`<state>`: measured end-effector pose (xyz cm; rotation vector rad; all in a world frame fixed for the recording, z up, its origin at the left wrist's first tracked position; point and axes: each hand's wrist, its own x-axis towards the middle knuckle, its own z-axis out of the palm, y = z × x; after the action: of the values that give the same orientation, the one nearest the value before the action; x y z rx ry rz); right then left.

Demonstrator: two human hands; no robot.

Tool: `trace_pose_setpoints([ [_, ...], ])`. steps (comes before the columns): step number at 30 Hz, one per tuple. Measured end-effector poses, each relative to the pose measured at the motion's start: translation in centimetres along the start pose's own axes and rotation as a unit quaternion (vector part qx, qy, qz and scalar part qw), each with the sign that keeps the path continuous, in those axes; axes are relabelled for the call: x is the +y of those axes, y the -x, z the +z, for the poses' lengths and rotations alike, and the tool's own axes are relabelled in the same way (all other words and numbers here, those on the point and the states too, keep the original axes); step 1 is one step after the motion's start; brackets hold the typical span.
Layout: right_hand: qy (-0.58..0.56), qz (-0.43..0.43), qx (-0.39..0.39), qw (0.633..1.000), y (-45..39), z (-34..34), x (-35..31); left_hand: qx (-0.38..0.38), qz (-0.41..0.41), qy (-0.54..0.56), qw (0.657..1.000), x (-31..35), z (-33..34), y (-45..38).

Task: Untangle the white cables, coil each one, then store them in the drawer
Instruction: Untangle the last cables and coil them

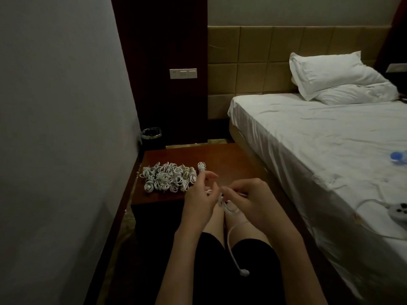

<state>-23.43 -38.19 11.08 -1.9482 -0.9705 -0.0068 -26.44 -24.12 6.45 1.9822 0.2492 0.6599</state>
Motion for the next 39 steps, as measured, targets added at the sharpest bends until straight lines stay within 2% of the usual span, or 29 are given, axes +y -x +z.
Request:
trace_pose_setpoints([
  [3,-0.084,0.023,0.075,0.993,-0.2,-0.3,1.4,-0.135,-0.039,0.129,0.982,0.7,-0.2,0.3],
  [5,-0.155,0.057,0.066,0.984,-0.2,0.0,2.5,-0.163,-0.076,0.229,0.957,1.4,-0.2,0.7],
  [7,-0.18,0.098,0.013,0.979,-0.2,0.5,3.1,-0.115,-0.09,0.278,0.949,1.9,-0.1,0.7],
  [9,-0.151,0.135,-0.051,0.978,-0.3,1.3,3.2,-0.022,-0.09,0.293,0.952,2.2,0.0,0.4],
  [12,-0.027,0.141,-0.136,0.98,-0.6,1.9,2.6,0.116,-0.063,0.21,0.969,1.9,0.0,0.2],
  [15,0.053,0.13,-0.196,0.971,-0.4,1.1,1.7,0.153,-0.029,0.098,0.983,0.8,0.2,0.2],
  [18,0.064,0.111,-0.252,0.959,-0.1,0.4,0.5,0.157,-0.031,0.006,0.987,0.1,0.5,0.0],
  [20,0.061,0.078,-0.217,0.971,0.0,0.4,0.0,0.138,-0.028,-0.035,0.989,0.0,0.6,0.1],
  [24,0.016,0.028,-0.02,0.999,-0.3,0.2,0.7,0.018,0.018,-0.033,0.999,0.0,0.2,0.4],
  [27,-0.056,0.048,0.07,0.995,-0.4,-0.2,2.5,-0.067,0.014,0.073,0.995,0.5,0.2,0.4],
  [30,-0.188,0.1,0.062,0.975,-0.2,0.5,3.4,-0.08,-0.027,0.225,0.971,0.8,0.6,0.8],
  [32,-0.165,0.143,0.012,0.976,-0.2,2.2,3.7,-0.056,-0.065,0.3,0.95,1.0,1.0,1.0],
  [34,-0.061,0.184,-0.041,0.98,-0.5,4.2,4.1,0.018,-0.099,0.316,0.943,1.0,1.1,0.7],
  [37,0.02,0.155,-0.122,0.98,-0.7,4.5,2.6,0.144,-0.1,0.202,0.964,0.1,0.6,0.1],
  [39,0.055,0.12,-0.163,0.978,-0.7,3.7,1.6,0.172,-0.068,0.108,0.977,-0.7,0.3,0.2],
])
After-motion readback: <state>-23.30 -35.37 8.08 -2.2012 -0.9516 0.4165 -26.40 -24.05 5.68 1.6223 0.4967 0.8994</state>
